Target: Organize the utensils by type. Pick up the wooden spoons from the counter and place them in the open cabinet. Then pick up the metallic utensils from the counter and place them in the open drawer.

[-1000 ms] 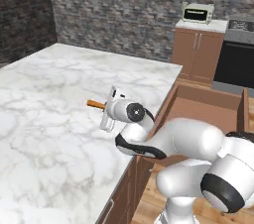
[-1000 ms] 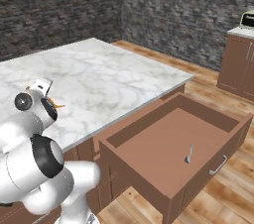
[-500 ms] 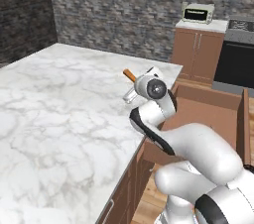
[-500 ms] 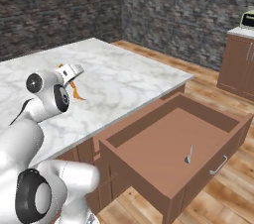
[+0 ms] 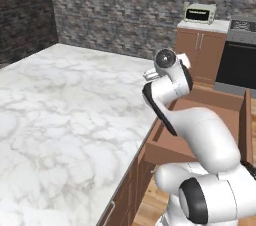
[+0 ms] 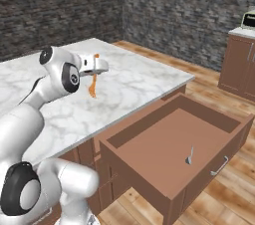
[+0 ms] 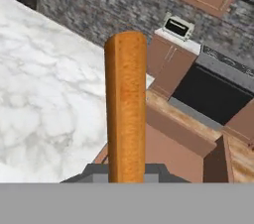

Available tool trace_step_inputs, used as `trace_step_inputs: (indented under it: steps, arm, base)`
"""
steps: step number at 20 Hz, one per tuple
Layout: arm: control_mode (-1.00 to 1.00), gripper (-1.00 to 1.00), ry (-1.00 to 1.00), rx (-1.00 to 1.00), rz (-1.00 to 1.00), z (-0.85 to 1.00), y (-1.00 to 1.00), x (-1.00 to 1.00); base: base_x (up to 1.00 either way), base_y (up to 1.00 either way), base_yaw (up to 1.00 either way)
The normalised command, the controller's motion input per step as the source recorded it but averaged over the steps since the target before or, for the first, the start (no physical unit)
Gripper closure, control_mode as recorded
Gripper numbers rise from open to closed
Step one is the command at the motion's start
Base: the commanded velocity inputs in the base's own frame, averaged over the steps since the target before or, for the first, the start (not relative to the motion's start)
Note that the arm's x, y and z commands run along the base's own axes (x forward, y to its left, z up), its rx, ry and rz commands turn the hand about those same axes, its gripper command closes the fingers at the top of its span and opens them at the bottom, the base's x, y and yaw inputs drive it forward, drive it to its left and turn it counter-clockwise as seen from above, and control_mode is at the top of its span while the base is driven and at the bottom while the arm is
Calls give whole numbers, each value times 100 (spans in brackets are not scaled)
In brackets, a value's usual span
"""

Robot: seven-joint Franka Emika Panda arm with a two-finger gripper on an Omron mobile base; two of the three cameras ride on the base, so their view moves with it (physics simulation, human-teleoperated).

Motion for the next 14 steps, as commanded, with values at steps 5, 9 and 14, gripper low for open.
trace_step_inputs:
  steps: [5,9,14]
  arm:
    - [-100,100,-1,22,-39,-52,-100,0]
    - [-100,100,-1,18,-29,-68,-100,0]
    - [-100,100,5,19,-25,-50,-100,0]
  base:
    - [0,0,0]
    - [0,0,0]
    - [0,0,0]
